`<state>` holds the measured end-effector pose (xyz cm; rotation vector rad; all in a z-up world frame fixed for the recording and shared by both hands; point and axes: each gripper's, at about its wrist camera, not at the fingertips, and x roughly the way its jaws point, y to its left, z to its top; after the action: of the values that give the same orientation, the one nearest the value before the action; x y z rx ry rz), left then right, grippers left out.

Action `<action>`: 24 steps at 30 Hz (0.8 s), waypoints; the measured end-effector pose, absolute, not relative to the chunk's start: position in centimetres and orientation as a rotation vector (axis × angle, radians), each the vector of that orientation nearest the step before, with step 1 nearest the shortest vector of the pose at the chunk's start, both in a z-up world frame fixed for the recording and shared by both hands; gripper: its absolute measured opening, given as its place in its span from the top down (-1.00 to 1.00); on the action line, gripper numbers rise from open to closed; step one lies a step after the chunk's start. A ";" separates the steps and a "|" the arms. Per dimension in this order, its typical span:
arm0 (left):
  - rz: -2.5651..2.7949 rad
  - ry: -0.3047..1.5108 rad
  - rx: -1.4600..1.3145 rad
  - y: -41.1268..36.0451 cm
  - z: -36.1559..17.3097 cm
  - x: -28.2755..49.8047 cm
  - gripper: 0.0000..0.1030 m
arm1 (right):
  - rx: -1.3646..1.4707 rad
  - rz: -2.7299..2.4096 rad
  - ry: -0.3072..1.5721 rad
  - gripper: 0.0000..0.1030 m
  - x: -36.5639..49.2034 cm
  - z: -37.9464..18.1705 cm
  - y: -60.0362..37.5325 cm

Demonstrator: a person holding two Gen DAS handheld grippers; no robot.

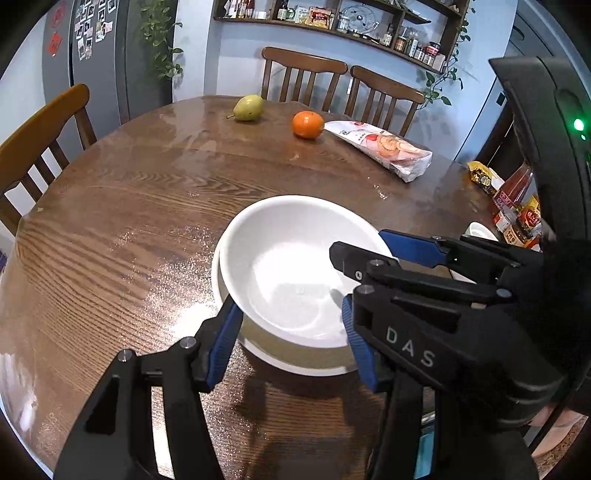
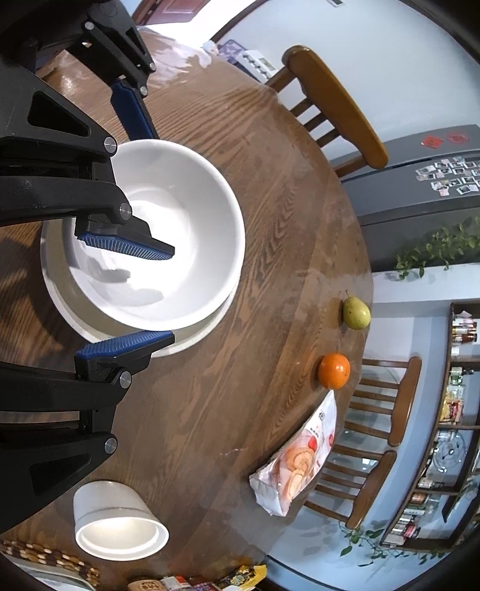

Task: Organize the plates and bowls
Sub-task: 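Lower the medium white bowl into the large white bowl, then open the right tool and withdraw it from the nested bowls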

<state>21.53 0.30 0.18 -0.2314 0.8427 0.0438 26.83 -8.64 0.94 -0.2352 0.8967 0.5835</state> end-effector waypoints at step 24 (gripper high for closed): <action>0.040 0.879 -0.230 0.4 -0.6 22.1 -0.05 | -0.258 0.563 0.919 0.18 26.9 0.0 -8.2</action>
<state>22.06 0.39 -0.56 -0.2295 0.8787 0.0404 26.93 -8.16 -0.01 -0.2576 0.9191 0.5635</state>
